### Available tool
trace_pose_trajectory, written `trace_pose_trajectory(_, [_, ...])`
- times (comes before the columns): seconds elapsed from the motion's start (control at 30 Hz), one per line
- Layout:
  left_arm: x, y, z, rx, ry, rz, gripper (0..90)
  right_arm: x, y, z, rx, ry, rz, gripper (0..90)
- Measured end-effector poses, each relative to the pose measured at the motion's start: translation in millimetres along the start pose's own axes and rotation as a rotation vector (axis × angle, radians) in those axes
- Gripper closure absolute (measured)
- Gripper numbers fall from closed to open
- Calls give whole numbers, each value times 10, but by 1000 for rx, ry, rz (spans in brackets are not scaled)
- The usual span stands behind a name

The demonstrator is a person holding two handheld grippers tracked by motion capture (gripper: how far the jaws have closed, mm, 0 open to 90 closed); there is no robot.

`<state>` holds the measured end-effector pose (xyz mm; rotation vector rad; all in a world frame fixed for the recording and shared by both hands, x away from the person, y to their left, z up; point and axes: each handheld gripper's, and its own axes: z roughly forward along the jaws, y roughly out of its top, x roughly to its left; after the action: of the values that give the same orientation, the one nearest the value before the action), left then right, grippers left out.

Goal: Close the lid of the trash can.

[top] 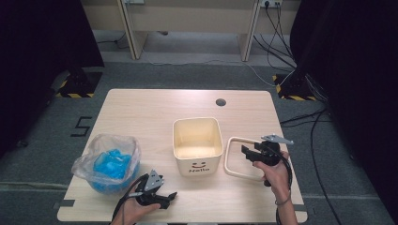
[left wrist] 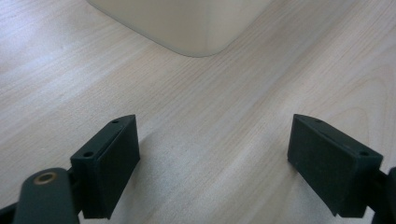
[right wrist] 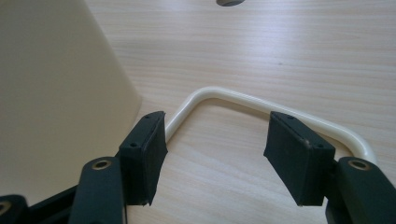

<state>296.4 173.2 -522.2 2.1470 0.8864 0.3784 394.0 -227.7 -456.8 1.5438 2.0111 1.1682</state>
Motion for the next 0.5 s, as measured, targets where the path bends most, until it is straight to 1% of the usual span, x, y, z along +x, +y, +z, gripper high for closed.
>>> trace_pose_trajectory(0.1, [1, 2, 1, 2, 1, -1, 152, -59, -2, -4, -3, -13, 12, 384])
trace_pose_trajectory(0.23, [2, 2, 1, 2, 2, -1, 150, -138, -12, -15, -2, -44, 13, 385])
trace_pose_trajectory(0.3, [2, 2, 1, 2, 2, -1, 150, -174, -16, -24, -3, -55, 22, 389])
trace_pose_trajectory(0.33, [2, 2, 1, 2, 3, -2, 150, -193, -20, -28, -1, -68, 24, 389])
trace_pose_trajectory(0.4, [2, 2, 1, 2, 3, -2, 150, -237, -33, -32, 7, -95, 10, 391])
trace_pose_trajectory(0.5, [2, 2, 1, 3, 5, -2, 150, -316, -48, -36, 11, -125, 19, 396])
